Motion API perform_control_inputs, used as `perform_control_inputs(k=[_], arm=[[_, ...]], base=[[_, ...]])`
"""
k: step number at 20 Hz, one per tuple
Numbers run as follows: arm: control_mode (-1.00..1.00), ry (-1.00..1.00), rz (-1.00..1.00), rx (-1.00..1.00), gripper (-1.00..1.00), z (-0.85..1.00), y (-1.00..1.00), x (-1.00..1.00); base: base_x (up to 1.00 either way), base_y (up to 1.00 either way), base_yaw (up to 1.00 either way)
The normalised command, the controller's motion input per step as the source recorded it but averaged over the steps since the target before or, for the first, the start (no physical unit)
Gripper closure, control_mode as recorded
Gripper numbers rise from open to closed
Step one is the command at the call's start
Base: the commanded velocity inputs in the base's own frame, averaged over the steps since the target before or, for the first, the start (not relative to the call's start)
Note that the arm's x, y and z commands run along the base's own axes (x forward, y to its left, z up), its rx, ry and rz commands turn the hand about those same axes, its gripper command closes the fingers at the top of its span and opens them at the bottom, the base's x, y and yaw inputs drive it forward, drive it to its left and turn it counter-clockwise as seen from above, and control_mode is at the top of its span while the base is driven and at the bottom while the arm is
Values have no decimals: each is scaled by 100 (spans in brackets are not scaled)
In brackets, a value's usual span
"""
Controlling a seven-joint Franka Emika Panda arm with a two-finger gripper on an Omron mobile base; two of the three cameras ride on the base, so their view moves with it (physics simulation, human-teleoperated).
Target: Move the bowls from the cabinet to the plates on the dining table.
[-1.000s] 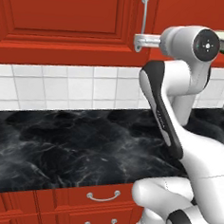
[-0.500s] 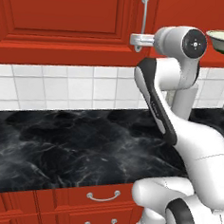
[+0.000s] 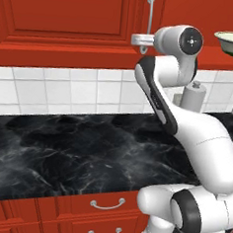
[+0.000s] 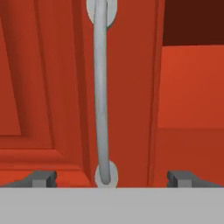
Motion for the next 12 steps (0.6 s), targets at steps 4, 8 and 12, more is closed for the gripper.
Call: perform_control_inputs(k=[4,8,12], arm=[[-100,3,0,0,-100,-5,0,45],[-100,4,0,0,-100,-4,0,43],[-100,5,-1,0,-100,-4,0,43]], base=[[0,0,0],[0,0,0],[0,0,0]])
